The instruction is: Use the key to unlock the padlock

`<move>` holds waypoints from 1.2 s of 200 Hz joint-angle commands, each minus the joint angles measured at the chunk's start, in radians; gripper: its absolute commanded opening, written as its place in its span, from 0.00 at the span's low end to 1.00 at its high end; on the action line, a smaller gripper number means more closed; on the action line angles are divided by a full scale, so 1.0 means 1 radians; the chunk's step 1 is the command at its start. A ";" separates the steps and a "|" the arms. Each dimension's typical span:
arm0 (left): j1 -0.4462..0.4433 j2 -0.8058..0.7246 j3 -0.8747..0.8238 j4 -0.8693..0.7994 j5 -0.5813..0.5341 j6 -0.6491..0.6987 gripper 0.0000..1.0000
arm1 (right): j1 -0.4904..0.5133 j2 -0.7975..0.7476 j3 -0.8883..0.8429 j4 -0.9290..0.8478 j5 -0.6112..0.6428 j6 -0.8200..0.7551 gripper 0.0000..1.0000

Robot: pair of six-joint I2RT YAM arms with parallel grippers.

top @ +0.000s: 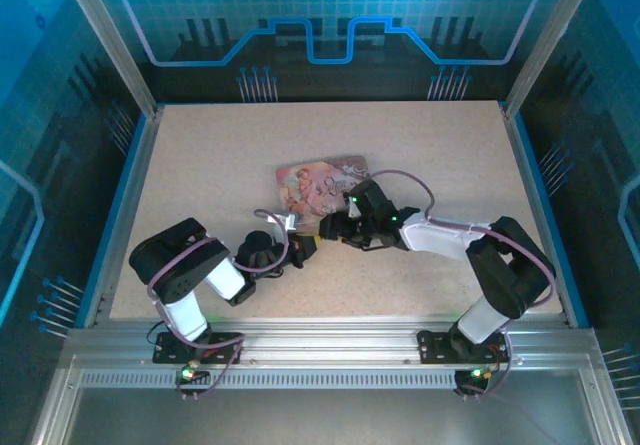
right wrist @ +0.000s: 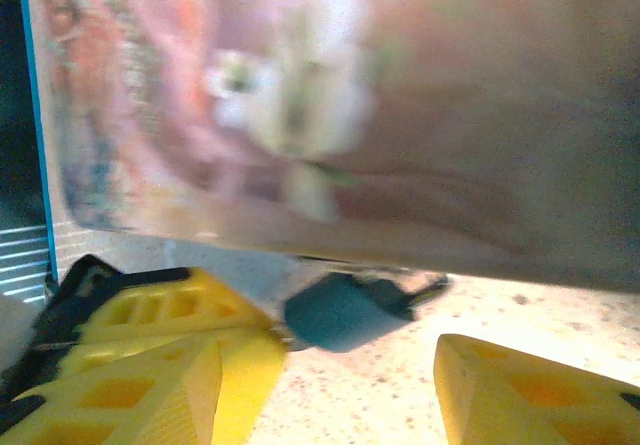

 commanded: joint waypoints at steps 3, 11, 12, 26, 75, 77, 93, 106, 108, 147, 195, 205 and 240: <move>0.000 -0.002 0.014 0.062 0.025 -0.036 0.00 | -0.013 -0.011 -0.071 0.224 0.019 0.081 0.57; 0.001 -0.002 0.014 0.062 0.026 -0.043 0.00 | -0.013 -0.008 -0.085 0.275 0.022 0.089 0.57; 0.001 -0.002 0.015 0.061 0.026 -0.043 0.00 | -0.013 -0.007 -0.088 0.278 0.023 0.091 0.57; 0.003 0.004 0.019 0.062 0.033 -0.059 0.00 | -0.013 -0.004 -0.118 0.333 0.030 0.118 0.57; 0.004 0.032 0.028 0.062 0.049 -0.106 0.00 | -0.014 0.019 -0.207 0.524 0.041 0.202 0.54; 0.004 0.031 0.028 0.061 0.051 -0.108 0.00 | -0.013 0.022 -0.209 0.528 0.041 0.205 0.54; 0.004 0.026 0.030 0.061 0.056 -0.121 0.00 | -0.013 0.043 -0.226 0.577 0.032 0.236 0.50; 0.003 0.026 0.032 0.061 0.061 -0.128 0.00 | -0.013 0.061 -0.231 0.606 0.026 0.258 0.44; 0.003 0.027 0.032 0.061 0.060 -0.129 0.00 | -0.012 0.063 -0.231 0.610 0.025 0.260 0.42; 0.000 0.035 0.032 0.061 0.067 -0.139 0.00 | -0.010 0.091 -0.240 0.656 0.021 0.296 0.26; 0.002 0.054 0.035 0.062 0.066 -0.155 0.00 | -0.007 0.095 -0.254 0.658 0.019 0.323 0.43; 0.003 0.060 0.035 0.061 0.061 -0.159 0.00 | -0.007 0.097 -0.254 0.653 0.017 0.333 0.48; 0.010 0.072 0.036 0.061 0.063 -0.180 0.00 | -0.005 0.114 -0.256 0.654 0.011 0.355 0.45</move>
